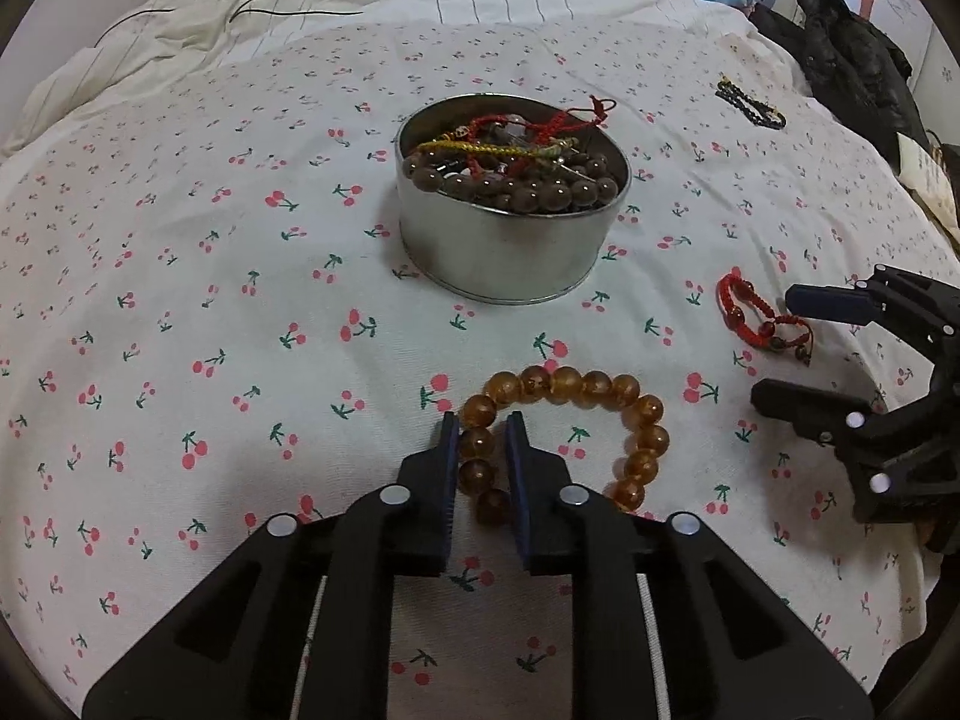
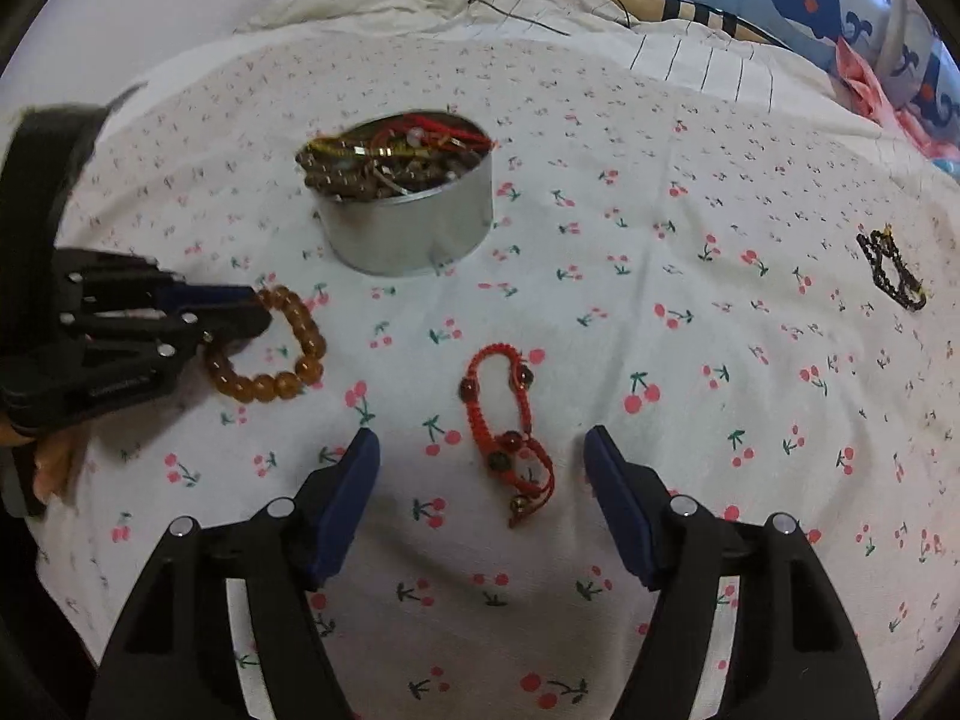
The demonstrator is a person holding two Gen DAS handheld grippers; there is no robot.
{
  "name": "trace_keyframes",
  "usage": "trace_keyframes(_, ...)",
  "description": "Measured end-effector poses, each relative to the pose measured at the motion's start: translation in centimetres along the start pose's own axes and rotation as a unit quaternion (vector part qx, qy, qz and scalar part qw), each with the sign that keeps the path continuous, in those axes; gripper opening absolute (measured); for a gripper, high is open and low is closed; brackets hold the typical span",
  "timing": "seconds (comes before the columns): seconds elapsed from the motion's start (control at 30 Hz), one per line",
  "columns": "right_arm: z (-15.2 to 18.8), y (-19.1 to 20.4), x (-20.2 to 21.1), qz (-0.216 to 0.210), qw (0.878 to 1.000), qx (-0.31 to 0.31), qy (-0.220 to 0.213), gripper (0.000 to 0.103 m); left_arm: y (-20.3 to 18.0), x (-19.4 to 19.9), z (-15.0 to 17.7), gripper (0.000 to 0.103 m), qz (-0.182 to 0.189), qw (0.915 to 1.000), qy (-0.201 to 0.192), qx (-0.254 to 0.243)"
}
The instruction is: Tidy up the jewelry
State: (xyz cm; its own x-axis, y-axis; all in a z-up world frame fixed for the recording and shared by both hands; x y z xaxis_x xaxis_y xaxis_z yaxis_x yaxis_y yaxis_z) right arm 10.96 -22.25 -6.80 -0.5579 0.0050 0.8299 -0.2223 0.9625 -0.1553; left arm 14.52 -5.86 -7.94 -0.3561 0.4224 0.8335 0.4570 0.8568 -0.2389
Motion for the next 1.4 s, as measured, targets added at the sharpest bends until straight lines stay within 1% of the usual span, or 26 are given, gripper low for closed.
trace_keyframes(0.03,0.0,-0.1,-0.2,-0.002,1.0,-0.003,0.003,0.068,-0.1,0.0,0.0,0.019,-0.001,1.0,0.0,-0.002)
trace_keyframes(0.07,0.0,-0.2,-0.3,-0.005,1.0,-0.008,0.006,0.062,-0.2,-0.1,0.0,0.019,-0.003,1.0,0.0,-0.003)
trace_keyframes(0.1,0.0,-0.5,-0.4,-0.008,1.0,-0.016,0.009,0.054,-0.2,-0.1,0.0,0.019,-0.003,1.0,0.0,-0.004)
trace_keyframes(0.17,-0.1,-0.9,-0.7,-0.012,1.0,-0.024,0.017,0.028,-0.2,-0.1,0.0,0.019,-0.004,1.0,-0.001,-0.004)
trace_keyframes(0.2,0.0,-1.0,-0.7,-0.013,0.999,-0.026,0.02,0.018,-0.3,-0.1,0.1,0.019,-0.005,1.0,-0.001,-0.006)
trace_keyframes(0.27,0.0,-1.0,-0.6,-0.014,0.999,-0.027,0.021,0.011,-0.4,0.0,0.1,0.018,-0.008,0.9999,-0.001,-0.011)
trace_keyframes(0.33,-0.1,-0.9,-0.3,-0.015,0.999,-0.025,0.013,0.01,-0.5,0.3,0.1,0.011,-0.006,0.9999,-0.003,-0.012)
trace_keyframes(0.37,-0.1,-0.9,-0.1,-0.016,0.999,-0.026,0.011,0.009,-0.5,0.4,0.1,0.011,-0.005,0.9999,-0.005,-0.012)
trace_keyframes(0.5,-0.5,-1.7,1.0,-0.023,0.999,-0.043,-0.01,0.009,-0.4,1.1,0.0,0.011,-0.005,0.9998,-0.015,-0.011)
trace_keyframes(0.6,-0.8,-1.9,1.2,-0.029,0.998,-0.054,-0.012,0.009,-0.1,1.0,0.0,0.011,-0.004,0.9999,-0.01,-0.005)
trace_keyframes(0.7,-1.0,-1.6,1.1,-0.032,0.998,-0.052,-0.007,0.009,0.2,0.5,0.1,0.019,0.0,1.0,-0.003,0.001)
trace_keyframes(0.73,-1.1,-1.5,1.0,-0.032,0.998,-0.051,-0.003,0.009,0.1,0.4,0.1,0.027,0.0,1.0,-0.002,0.0)
trace_keyframes(0.77,-1.0,-1.4,0.9,-0.034,0.998,-0.05,0.002,0.009,0.0,0.4,0.1,0.041,0.001,1.0,-0.001,-0.004)
trace_keyframes(0.8,-1.0,-1.2,0.7,-0.033,0.998,-0.047,0.007,0.009,-0.1,0.4,0.1,0.051,-0.002,1.0,-0.002,-0.006)
trace_keyframes(0.83,-1.0,-1.1,0.6,-0.032,0.998,-0.045,0.01,0.009,-0.3,0.4,0.2,0.066,-0.007,0.9999,-0.004,-0.006)
trace_keyframes(0.9,-1.0,-0.9,0.2,-0.033,0.998,-0.042,0.021,0.027,-0.4,0.4,0.2,0.069,-0.009,0.9999,-0.003,-0.009)
trace_keyframes(0.93,-0.9,-0.8,0.1,-0.028,0.999,-0.041,0.023,0.053,-0.3,0.4,0.2,0.07,-0.008,0.9999,-0.002,-0.008)
trace_keyframes(0.97,-0.8,-0.7,0.1,-0.021,0.999,-0.037,0.021,0.06,-0.2,0.3,0.2,0.072,-0.004,1.0,-0.002,-0.004)
trace_keyframes(1.03,-0.8,-0.1,0.1,-0.005,1.0,-0.018,0.016,0.06,0.0,0.3,0.2,0.073,-0.003,1.0,-0.003,0.0)
trace_keyframes(1.07,-0.8,0.0,0.1,0.0,1.0,-0.013,0.017,0.064,0.0,0.3,0.2,0.074,-0.003,1.0,-0.003,0.001)
trace_keyframes(1.13,-0.7,0.2,-0.1,0.006,1.0,-0.009,0.018,0.065,0.0,0.2,0.1,0.075,-0.006,1.0,-0.003,0.0)
trace_keyframes(1.23,-0.6,0.2,-0.4,0.0,1.0,-0.012,0.026,0.065,0.0,0.1,0.2,0.076,-0.008,1.0,-0.002,-0.001)
trace_keyframes(1.3,-0.5,0.2,-0.6,-0.007,0.999,-0.012,0.029,0.058,0.0,0.1,0.2,0.076,-0.007,1.0,-0.003,-0.002)
trace_keyframes(1.33,-0.5,0.3,-0.5,-0.009,0.999,-0.012,0.029,0.051,0.0,0.1,0.2,0.076,-0.008,1.0,-0.002,-0.003)
trace_keyframes(1.37,-0.6,0.3,-0.5,-0.01,0.999,-0.011,0.03,0.048,-0.1,0.0,0.2,0.076,-0.01,0.9999,-0.001,-0.004)
trace_keyframes(1.4,-0.6,0.3,-0.6,-0.01,0.999,-0.011,0.03,0.047,-0.1,0.0,0.2,0.076,-0.011,0.9999,-0.001,-0.005)
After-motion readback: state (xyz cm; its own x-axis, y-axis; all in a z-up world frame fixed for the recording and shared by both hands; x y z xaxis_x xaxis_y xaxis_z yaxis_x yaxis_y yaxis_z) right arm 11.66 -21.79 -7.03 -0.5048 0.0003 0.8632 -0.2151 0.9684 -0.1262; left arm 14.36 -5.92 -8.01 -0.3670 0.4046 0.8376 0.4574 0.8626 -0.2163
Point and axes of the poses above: each gripper's, at about its wrist camera, not at the fingertips, and x roughly against the way its jaws point, y to its left, z to its underside, the point moved 2 cm from there along -x, roughly the way its jaws point, and after that the axes turned 15 degrees about z, right-handed, at the moved point
